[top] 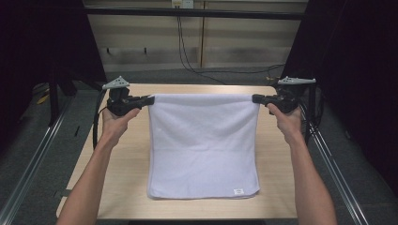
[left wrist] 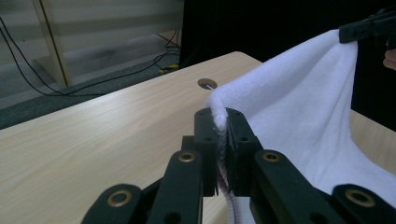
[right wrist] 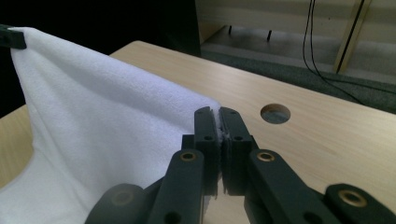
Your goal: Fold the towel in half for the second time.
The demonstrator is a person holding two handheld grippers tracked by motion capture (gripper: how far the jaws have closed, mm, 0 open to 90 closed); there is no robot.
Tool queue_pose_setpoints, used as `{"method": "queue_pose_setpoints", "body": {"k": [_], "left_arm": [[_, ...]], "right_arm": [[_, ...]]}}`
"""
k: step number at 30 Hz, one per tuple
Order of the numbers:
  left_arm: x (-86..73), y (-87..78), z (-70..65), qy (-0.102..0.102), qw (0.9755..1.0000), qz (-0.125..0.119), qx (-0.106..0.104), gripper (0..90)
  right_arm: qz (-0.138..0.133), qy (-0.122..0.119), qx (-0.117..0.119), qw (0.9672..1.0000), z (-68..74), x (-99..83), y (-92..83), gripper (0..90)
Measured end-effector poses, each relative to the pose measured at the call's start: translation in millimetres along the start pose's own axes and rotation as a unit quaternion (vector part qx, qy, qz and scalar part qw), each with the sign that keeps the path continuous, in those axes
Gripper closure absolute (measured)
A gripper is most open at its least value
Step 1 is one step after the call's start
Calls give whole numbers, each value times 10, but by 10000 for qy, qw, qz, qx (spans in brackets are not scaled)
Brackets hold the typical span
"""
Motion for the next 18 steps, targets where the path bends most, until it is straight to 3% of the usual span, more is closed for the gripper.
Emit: {"method": "queue_pose_setpoints", "body": {"k": [2,5,10,12,16,18], "left_arm": [[50,-35,-68,23,9999,-106,-115,851],[3,-45,-48,175,9998,26,36,852],[-269,-83,5,215,9996,176,7,851],[-380,-103,5,281,9993,252,-11,851],[-566,-138,-63,274,9989,346,-123,850],[-647,-169,-127,402,9981,445,-118,850]], "right_arm": [[-54,9,-12,10000,7,20,-19,870],[-95,-34,25,9999,41,18,-61,870],[-213,-73,197,9996,169,-62,-138,871],[-100,-148,229,9996,229,-143,-142,871],[-7,-160,353,9992,311,-302,-170,870],[-54,-158,408,9990,364,-356,-209,870]]}}
Point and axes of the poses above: each handheld gripper's, and its own axes: y roughly forward along the jaws, x roughly out of its top, z roughly to its left, the point moved 8 cm from there along y, roughly forward along the jaws, and after that the axes turned 14 degrees about -y, right-handed, at the moved point
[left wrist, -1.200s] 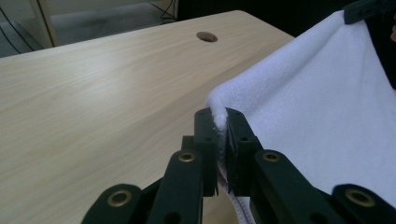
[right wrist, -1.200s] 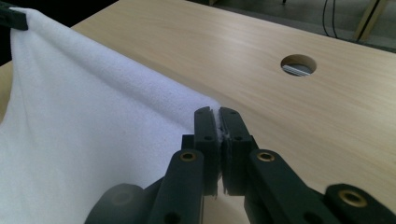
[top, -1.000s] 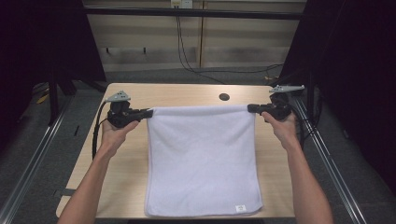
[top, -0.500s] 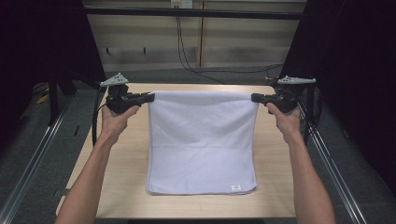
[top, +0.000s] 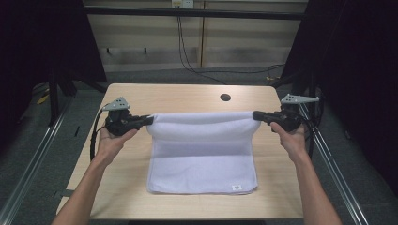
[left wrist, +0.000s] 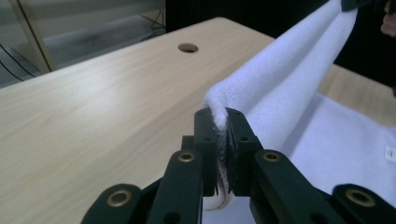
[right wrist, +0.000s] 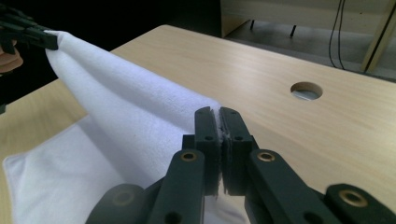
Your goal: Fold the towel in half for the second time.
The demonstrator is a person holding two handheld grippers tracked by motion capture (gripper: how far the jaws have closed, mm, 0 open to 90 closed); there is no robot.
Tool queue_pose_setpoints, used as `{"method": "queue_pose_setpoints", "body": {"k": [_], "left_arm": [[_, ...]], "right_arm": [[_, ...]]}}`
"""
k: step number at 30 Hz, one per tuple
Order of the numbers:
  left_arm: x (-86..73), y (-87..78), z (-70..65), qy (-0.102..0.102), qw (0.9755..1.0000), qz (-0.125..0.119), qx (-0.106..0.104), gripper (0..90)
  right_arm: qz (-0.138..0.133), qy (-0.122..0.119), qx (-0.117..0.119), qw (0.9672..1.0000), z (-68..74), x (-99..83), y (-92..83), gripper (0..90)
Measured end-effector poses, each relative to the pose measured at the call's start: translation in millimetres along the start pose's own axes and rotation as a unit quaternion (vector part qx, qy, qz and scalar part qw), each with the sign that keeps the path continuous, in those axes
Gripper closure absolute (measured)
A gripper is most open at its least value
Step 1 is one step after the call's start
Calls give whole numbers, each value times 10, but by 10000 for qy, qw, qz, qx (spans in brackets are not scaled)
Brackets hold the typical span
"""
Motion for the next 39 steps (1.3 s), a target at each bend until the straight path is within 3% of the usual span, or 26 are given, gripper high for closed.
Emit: {"method": "queue_pose_setpoints", "body": {"k": [2,8,10,16,19,21,27,30,32,36,39], "left_arm": [[-61,-47,-75,-11,9999,-36,-128,850],[-217,-185,-184,-30,9998,53,-202,850],[-271,-218,-256,102,9997,139,-162,850],[-528,-313,-326,-17,9992,222,-319,849],[-681,-355,-332,-89,9988,291,-379,848],[-812,-363,-360,-122,9985,385,-362,849],[-1162,-391,-497,-169,9963,664,-524,846],[-1376,-431,-595,-151,9943,853,-626,840],[-1517,-437,-648,-141,9921,1043,-679,833],[-1633,-477,-724,-129,9900,1169,-773,784],[-1648,-528,-772,-211,9898,1094,-891,750]], "right_arm": [[64,-53,61,9999,89,-70,-44,870],[78,-143,268,9995,330,-270,-252,869],[127,-213,276,9993,418,-317,-293,869],[296,-340,421,9981,653,-427,-412,869],[584,-402,530,9961,824,-615,-396,868],[876,-459,636,9931,948,-768,-369,867],[1113,-357,830,9897,1140,-1059,-395,862],[1130,-226,919,9891,1232,-1171,-450,840],[1269,-242,999,9866,1287,-1261,-472,822],[1364,-147,1064,9848,1344,-1371,-487,777],[1197,4,1110,9866,1366,-1359,-538,715]]}}
Point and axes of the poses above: each handheld gripper's, and its own axes: y roughly forward along the jaws, x roughly out of its top, z roughly to its left, the point moved 8 cm from there along y, roughly forward along the jaws, and after that the axes turned 14 degrees about -y, right-handed, at the moved point
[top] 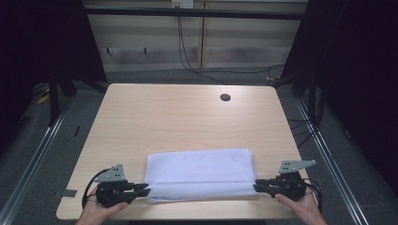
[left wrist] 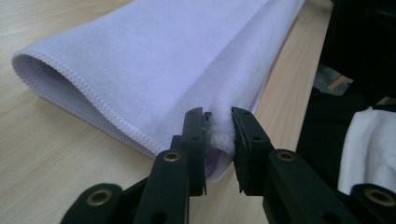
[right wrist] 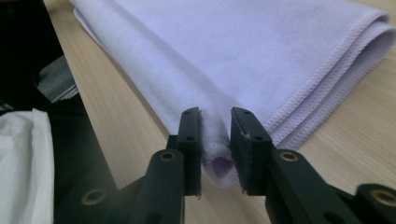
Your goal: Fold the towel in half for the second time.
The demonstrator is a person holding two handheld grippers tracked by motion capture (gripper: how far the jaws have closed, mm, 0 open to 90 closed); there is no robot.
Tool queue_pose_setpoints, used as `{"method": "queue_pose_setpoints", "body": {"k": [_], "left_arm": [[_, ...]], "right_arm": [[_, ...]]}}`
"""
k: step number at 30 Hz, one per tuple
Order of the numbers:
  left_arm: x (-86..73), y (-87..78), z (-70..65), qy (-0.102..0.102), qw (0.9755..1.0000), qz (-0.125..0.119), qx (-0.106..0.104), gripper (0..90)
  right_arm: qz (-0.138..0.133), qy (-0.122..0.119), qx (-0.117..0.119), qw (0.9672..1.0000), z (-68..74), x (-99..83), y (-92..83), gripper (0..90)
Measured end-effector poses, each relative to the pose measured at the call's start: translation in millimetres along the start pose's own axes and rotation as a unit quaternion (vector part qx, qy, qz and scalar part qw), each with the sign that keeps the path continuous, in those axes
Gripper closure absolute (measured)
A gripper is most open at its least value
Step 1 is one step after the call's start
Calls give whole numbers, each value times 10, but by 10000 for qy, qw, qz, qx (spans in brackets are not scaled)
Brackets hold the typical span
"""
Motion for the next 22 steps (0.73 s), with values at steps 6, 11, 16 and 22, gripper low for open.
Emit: {"method": "queue_pose_setpoints", "body": {"k": [6,11,16,22], "left_arm": [[148,-89,-18,-201,9985,-515,5,547],[316,-136,274,-621,9921,-982,469,461],[345,-197,526,-811,9853,-1173,940,376],[383,-283,540,-1019,9786,-1484,1000,299]], "right_arm": [[-438,63,-332,9985,-50,88,-96,612],[-1040,168,-863,9907,-193,209,-203,461],[-1334,453,-1388,9802,-383,190,-312,382],[-1418,747,-1749,9715,-516,72,-375,346]]}}
Point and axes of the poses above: each handheld gripper's, and its own axes: y roughly forward along the jaws, x roughly out of its top, z roughly to its left, the point moved 8 cm from there along y, roughly forward along the jaws, and after that the axes turned 14 degrees about -y, right-handed, at the moved point
